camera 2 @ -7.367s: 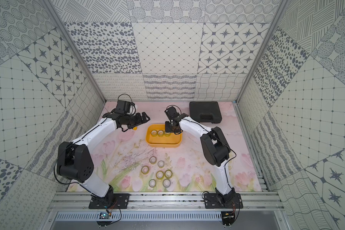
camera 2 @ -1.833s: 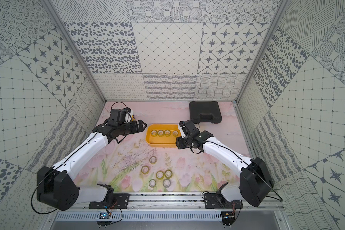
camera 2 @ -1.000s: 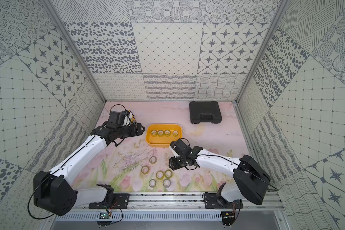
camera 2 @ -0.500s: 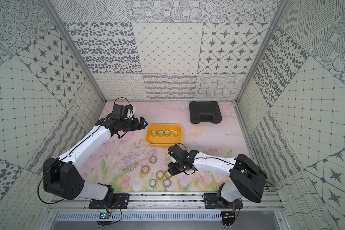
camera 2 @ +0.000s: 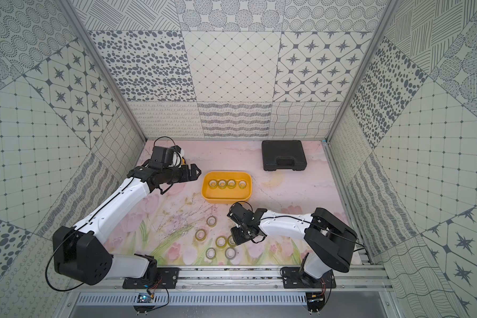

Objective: Put the transparent tape into the storage box
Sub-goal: Pick up the tape at the center of the board, then place the tape in the storage box.

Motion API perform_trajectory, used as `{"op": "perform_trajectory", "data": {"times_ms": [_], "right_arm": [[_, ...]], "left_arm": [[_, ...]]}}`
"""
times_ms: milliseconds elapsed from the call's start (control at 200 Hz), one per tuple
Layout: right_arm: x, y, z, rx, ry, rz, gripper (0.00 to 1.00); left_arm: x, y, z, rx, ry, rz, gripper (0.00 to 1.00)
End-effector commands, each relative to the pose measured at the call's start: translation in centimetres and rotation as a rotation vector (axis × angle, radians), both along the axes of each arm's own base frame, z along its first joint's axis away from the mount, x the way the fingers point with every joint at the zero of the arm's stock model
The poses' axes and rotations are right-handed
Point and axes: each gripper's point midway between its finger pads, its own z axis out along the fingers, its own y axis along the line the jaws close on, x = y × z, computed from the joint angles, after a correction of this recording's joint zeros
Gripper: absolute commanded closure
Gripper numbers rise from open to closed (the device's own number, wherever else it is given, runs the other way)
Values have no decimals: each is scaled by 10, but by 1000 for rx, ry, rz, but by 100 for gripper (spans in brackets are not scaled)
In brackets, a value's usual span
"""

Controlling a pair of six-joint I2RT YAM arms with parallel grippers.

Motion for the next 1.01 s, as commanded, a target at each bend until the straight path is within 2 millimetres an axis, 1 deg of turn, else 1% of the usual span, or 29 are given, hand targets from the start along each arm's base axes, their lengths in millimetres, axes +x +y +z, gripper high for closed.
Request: {"op": "perform_trajectory", "data": {"times_ms": [0,135,260,340,410,445,500,590,625,680,750,831,846,856,901,911,921,926,931,1001], "right_arm": [[5,-13,-7,-74,-31,-34,66],[5,-23,-9,-111,-42,-42,75],[11,-26,-1,-100,-69,-59,84],[18,-25,11,-66,-93,-76,88],[25,-22,28,-19,-121,-86,89],[30,-19,39,16,-140,-91,90],[39,-17,58,61,-173,-103,90],[56,-14,86,126,-224,-120,89],[63,-14,95,141,-237,-122,89],[78,-12,110,160,-269,-131,89],[98,-10,124,166,-295,-145,89],[121,-3,130,165,-301,-158,90],[124,-3,127,160,-296,-157,90],[127,-1,131,166,-302,-158,90],[138,5,127,160,-292,-156,90],[141,8,130,165,-295,-154,90],[142,9,127,162,-289,-153,91],[145,11,130,166,-292,-153,91],[145,11,127,163,-288,-153,91],[160,24,130,179,-283,-145,91]], "left_arm": [[-1,0,1,8,-7,-18,1],[-2,0,1,3,-9,-17,1],[-2,-5,-2,-15,7,-28,1],[-3,-11,-5,-41,25,-39,1],[-6,-15,-10,-41,45,-50,1],[-7,-16,-11,-31,48,-55,1],[-8,-16,-12,-16,46,-57,1],[-7,-17,-7,-18,34,-56,1],[-7,-17,-5,-20,29,-56,1],[-8,-17,-3,-24,20,-54,1],[-9,-15,-1,-21,7,-49,1],[-9,-12,2,-9,-7,-39,1],[-9,-11,3,-7,-9,-36,1],[-9,-11,4,-7,-11,-37,1],[-9,-10,7,-7,-20,-34,1],[-9,-10,7,-8,-21,-34,1],[-9,-11,8,-8,-23,-35,1],[-9,-10,8,-9,-24,-35,1],[-9,-10,8,-9,-24,-34,1],[-10,-9,8,-11,-32,-27,1]]}}
